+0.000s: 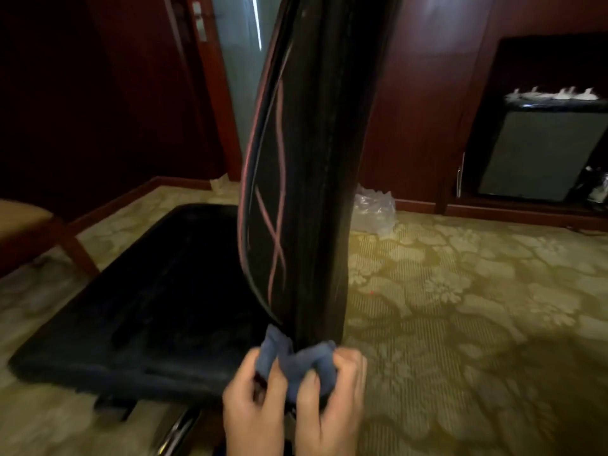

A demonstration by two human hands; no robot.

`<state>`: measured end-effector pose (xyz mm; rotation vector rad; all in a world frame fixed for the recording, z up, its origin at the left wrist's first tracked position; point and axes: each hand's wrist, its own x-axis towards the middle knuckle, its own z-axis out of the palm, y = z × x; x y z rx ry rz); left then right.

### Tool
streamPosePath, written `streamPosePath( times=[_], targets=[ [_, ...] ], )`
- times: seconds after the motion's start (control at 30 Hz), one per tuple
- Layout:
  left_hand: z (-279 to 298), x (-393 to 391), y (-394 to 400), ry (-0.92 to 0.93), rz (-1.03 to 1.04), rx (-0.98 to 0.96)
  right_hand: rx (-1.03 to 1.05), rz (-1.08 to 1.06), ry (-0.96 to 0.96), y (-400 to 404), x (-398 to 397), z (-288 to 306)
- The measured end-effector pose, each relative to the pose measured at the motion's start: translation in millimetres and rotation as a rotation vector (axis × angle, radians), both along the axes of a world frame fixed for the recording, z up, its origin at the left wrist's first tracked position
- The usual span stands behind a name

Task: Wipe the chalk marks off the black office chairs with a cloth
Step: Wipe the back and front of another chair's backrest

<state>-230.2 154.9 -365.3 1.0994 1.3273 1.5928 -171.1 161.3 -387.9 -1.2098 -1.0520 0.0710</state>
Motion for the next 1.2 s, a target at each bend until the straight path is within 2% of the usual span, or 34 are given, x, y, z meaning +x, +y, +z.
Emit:
streamPosePath(
  times=[0.07, 0.1, 0.23, 0.37, 0.5, 0.63, 0.73, 0.83, 0.97, 1.07, 1.2],
  targets=[
    [0.4, -13.5, -9.7, 0.048, -0.004, 0.049, -0.043, 0.069, -0.127, -16.0, -4.4, -8.7],
    [-3.0, -20.9, -15.8, 0.05, 0.031, 0.067, -0.029, 0.118, -0.117, -23.8, -5.4, -11.6],
    [-11.1, -48.5, -35.5, 0.018, 0.137, 0.071, -0.095, 0.209, -0.028, -44.1, -34.0, -5.3],
    [-16.8, -72.6, -56.9, 0.012, 0.24, 0.071, -0.18, 0.388, 0.154, -65.4, -57.1, -7.7],
    [-31.4, -97.6, -81.1, 0.053, 0.295, 0.001, -0.304, 0.406, 0.157, -81.1, -79.2, -16.7],
    [-43.5, -115.6, -89.2, -0.041, 0.321, -0.028, -0.414, 0.533, 0.2, -82.8, -87.0, -18.7],
    [-54.9, -120.2, -94.4, -0.21, 0.389, -0.059, -0.473, 0.627, 0.253, -85.2, -94.8, -21.0],
    [-71.0, -123.7, -94.8, -0.361, 0.421, -0.179, -0.569, 0.621, 0.334, -89.4, -103.8, -34.3],
    [-83.8, -124.9, -91.1, -0.394, 0.413, -0.245, -0.722, 0.533, 0.444, -86.0, -108.6, -56.9],
    [-93.3, -124.2, -92.4, -0.535, 0.395, -0.333, -0.854, 0.619, 0.628, -78.2, -103.6, -64.1],
    [-99.4, -121.8, -88.8, -0.606, 0.436, -0.368, -0.931, 0.635, 0.712, -73.7, -100.8, -61.7]
  ],
)
